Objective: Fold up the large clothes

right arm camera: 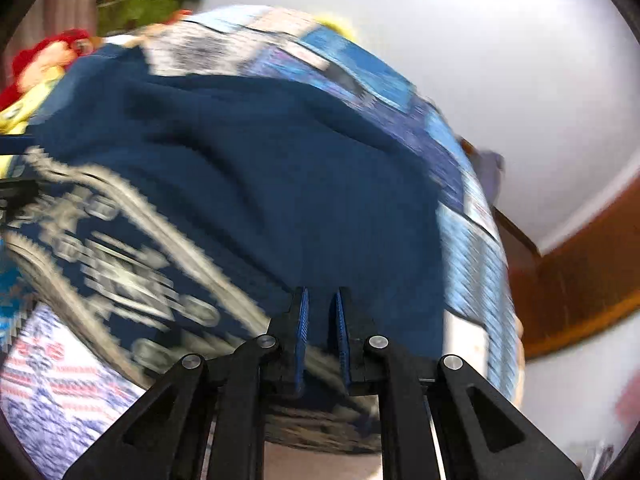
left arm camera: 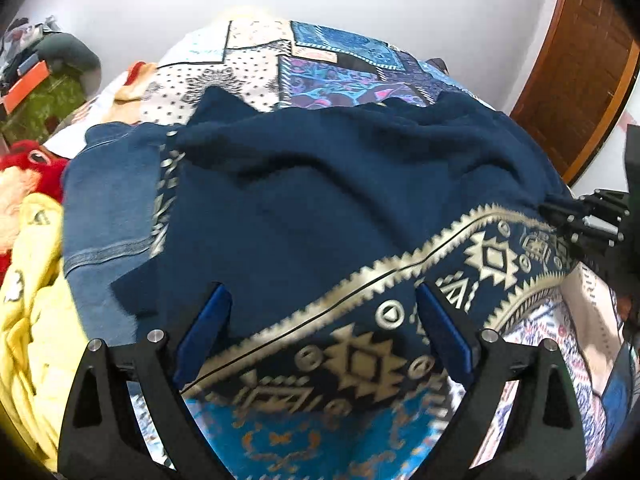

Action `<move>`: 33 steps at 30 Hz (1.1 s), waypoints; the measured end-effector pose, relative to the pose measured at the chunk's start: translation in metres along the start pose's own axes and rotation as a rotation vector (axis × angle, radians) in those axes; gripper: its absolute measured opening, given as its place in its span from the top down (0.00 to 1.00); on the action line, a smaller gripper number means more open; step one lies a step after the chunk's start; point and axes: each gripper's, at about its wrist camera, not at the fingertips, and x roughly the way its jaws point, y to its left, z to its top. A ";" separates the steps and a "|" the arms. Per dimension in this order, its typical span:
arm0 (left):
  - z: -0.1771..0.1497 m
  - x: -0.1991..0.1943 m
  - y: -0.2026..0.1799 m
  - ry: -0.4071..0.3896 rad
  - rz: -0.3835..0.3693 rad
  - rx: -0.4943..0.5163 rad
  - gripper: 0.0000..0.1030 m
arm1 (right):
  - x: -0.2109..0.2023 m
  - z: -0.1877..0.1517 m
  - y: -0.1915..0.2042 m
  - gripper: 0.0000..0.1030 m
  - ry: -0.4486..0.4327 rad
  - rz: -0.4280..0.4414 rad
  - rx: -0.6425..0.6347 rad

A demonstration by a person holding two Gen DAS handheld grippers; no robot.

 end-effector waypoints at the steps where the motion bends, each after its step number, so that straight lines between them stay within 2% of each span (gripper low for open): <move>1: -0.003 -0.003 0.004 0.003 -0.005 -0.012 0.07 | 0.003 -0.004 -0.009 0.92 0.015 -0.003 0.017; 3: -0.009 -0.013 0.013 0.005 0.009 -0.045 0.07 | 0.011 -0.018 -0.027 0.91 0.050 -0.015 0.057; 4: -0.011 -0.016 0.017 -0.002 0.053 -0.048 0.07 | 0.014 -0.024 -0.038 0.91 0.074 -0.031 0.076; 6: -0.019 -0.022 0.029 0.002 0.228 -0.035 0.08 | 0.016 -0.031 -0.052 0.91 0.085 0.016 0.107; 7: -0.024 -0.024 0.039 0.016 0.282 -0.040 0.08 | 0.014 -0.035 -0.059 0.90 0.099 0.008 0.126; 9: -0.038 -0.029 0.066 0.051 0.314 -0.107 0.09 | 0.012 -0.039 -0.067 0.42 0.117 -0.053 0.123; 10: -0.044 -0.035 0.078 0.058 0.304 -0.156 0.09 | 0.010 -0.040 -0.068 0.07 0.110 -0.113 0.112; 11: -0.052 -0.044 0.092 0.055 0.279 -0.214 0.09 | 0.008 -0.045 -0.074 0.03 0.080 -0.184 0.100; 12: -0.060 -0.054 0.104 0.039 0.253 -0.277 0.09 | 0.006 -0.050 -0.079 0.03 0.081 -0.167 0.110; 13: -0.064 -0.061 0.110 0.023 0.239 -0.314 0.09 | 0.006 -0.055 -0.090 0.03 0.105 -0.092 0.167; 15: -0.074 -0.077 0.123 -0.015 0.199 -0.396 0.09 | 0.002 -0.059 -0.103 0.03 0.125 -0.022 0.253; 18: -0.084 -0.088 0.126 -0.031 0.119 -0.470 0.09 | -0.014 -0.064 -0.115 0.03 0.116 -0.011 0.305; 20: -0.085 -0.088 0.118 -0.030 0.061 -0.492 0.09 | -0.030 -0.061 -0.117 0.03 0.088 0.040 0.328; 24: -0.083 -0.074 0.093 -0.016 -0.066 -0.498 0.09 | -0.057 -0.053 -0.114 0.03 0.030 0.183 0.378; 27: -0.079 -0.054 0.076 0.000 -0.225 -0.537 0.09 | -0.074 -0.039 -0.101 0.03 -0.009 0.281 0.389; 31: -0.076 -0.025 0.067 0.007 -0.428 -0.605 0.09 | -0.086 -0.025 -0.081 0.03 -0.050 0.353 0.381; 33: -0.077 -0.005 0.070 0.019 -0.495 -0.658 0.09 | -0.089 -0.020 -0.071 0.03 -0.060 0.371 0.362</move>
